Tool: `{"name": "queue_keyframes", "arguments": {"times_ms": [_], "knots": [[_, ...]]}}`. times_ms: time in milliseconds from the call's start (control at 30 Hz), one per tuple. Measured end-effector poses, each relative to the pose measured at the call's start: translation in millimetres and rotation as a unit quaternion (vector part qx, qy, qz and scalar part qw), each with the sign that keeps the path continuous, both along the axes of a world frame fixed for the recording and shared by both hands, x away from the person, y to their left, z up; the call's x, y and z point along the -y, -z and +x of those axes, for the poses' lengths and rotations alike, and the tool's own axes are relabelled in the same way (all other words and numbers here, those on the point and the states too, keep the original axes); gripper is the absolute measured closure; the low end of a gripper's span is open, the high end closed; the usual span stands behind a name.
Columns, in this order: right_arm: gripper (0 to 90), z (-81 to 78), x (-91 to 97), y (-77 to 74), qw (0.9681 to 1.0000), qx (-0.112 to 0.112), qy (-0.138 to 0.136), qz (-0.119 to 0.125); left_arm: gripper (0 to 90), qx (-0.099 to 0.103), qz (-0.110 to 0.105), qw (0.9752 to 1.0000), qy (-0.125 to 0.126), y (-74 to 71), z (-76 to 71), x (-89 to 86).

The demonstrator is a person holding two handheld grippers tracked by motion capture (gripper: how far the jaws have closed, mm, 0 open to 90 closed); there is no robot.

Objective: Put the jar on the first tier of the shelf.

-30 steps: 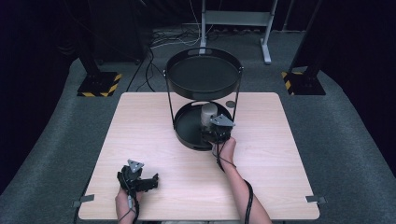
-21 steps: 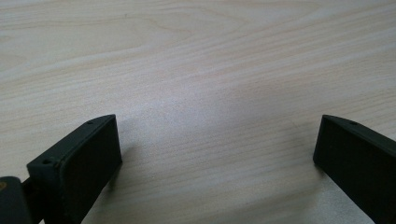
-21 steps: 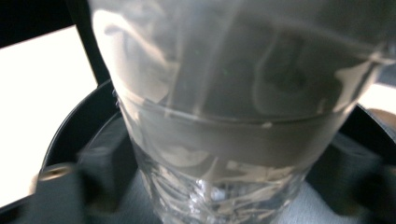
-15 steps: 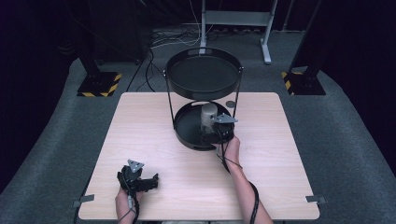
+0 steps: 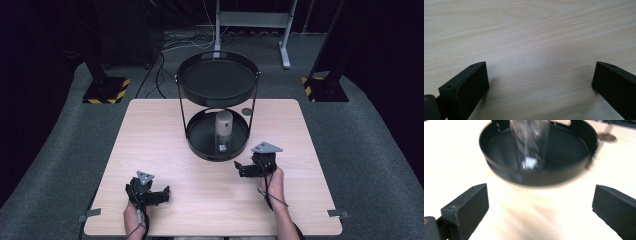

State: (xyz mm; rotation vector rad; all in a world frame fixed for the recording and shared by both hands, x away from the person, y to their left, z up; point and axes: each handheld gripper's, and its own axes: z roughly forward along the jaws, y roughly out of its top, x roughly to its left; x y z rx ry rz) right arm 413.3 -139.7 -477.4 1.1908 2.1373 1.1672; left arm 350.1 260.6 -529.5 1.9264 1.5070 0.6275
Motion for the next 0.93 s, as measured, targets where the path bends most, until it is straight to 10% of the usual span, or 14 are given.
{"name": "queue_keyframes", "arguments": {"times_ms": [400, 933], "knots": [[0.0, -57.4, 70.0, 41.7, 0.9967, -0.045, 0.067, -0.012, 0.3, -0.001, -0.001, 1.0, 0.0, 0.0, 0.3, 0.0], [0.0, -57.1, 74.5, 49.7, 0.9959, -0.079, 0.032, -0.031, 0.2, -0.001, -0.001, 1.0, -0.001, 0.0, 0.4, 0.0]]}}
